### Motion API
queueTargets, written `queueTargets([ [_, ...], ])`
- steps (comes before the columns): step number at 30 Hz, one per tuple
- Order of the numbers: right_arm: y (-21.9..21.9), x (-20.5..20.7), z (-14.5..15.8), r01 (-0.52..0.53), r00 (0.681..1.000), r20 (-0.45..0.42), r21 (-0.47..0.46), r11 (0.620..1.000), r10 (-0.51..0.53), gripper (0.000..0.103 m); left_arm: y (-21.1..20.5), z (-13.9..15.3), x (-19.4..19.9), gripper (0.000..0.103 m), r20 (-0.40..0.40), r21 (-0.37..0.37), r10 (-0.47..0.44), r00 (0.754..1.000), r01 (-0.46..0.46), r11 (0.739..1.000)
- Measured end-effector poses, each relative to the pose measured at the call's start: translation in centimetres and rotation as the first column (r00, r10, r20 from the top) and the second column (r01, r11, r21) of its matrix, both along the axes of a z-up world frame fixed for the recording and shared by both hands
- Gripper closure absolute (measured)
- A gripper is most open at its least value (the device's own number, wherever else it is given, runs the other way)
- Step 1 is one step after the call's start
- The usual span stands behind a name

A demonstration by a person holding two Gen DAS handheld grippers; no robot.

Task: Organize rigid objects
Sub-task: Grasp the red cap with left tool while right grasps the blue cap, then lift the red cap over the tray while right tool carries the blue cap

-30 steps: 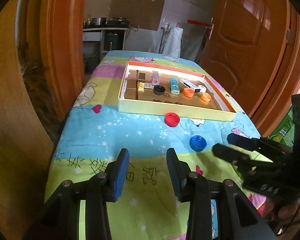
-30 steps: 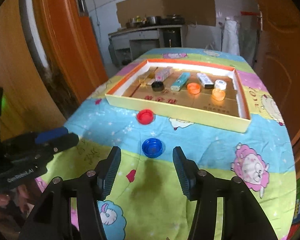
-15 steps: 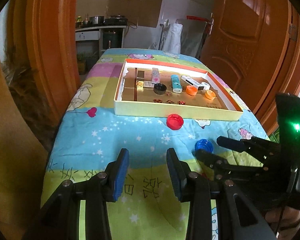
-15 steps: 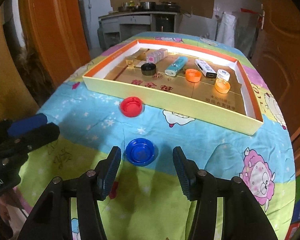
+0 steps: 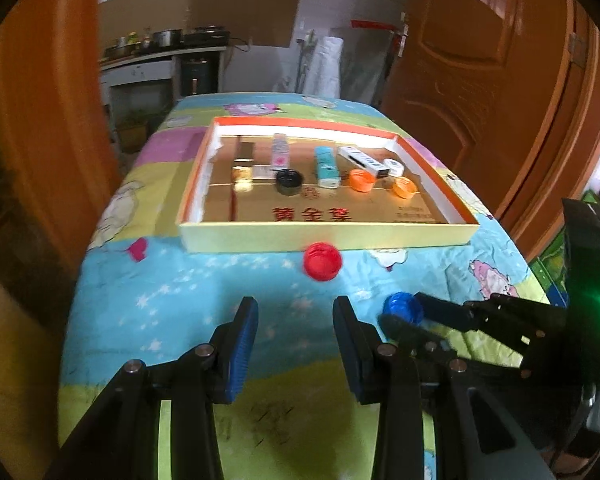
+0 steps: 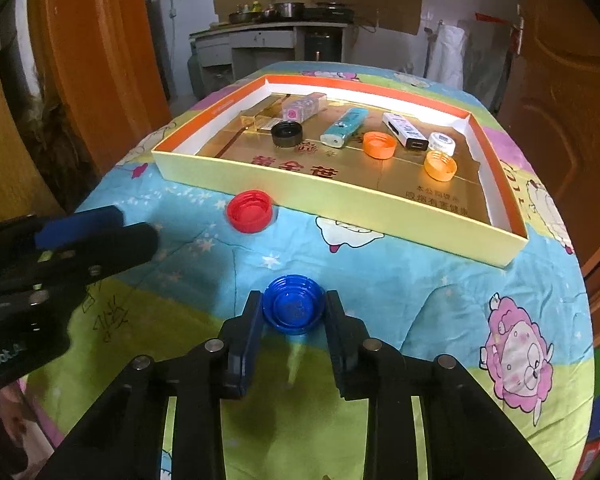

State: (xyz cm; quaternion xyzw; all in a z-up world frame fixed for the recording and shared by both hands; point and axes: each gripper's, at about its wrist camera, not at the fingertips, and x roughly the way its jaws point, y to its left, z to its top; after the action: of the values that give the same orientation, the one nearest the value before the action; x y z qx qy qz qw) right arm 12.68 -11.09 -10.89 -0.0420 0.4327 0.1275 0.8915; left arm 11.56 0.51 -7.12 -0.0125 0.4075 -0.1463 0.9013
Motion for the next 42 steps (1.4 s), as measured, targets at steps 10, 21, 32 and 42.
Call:
queueTargets([
  [10,-2.8,-0.3,0.8,0.067,0.998,0.019,0.041,0.997,-0.068,0.072,-3.3,-1.5,3.8,0.064,-0.046,0.037,-0.056,0.997,0.058,0.998],
  [21,-4.8,0.0,0.6,0.093,0.996,0.009,0.085,0.992,-0.094,0.072,-4.6,-3.1,6.1,0.064,-0.076,0.093,-0.026,0.997,0.033,0.995],
  [32,-5.0,0.2,0.3,0.096,0.995,-0.003,0.091,0.991,-0.097,0.072,-4.4,-3.2,6.1,0.073,-0.055,0.108,0.014,0.998,-0.008,0.994],
  [42,-4.6,0.2,0.4,0.094,0.996,0.000,0.080,0.992,-0.094,0.072,-4.0,-2.4,5.6,0.073,-0.042,0.086,0.013,0.999,-0.009,0.996],
])
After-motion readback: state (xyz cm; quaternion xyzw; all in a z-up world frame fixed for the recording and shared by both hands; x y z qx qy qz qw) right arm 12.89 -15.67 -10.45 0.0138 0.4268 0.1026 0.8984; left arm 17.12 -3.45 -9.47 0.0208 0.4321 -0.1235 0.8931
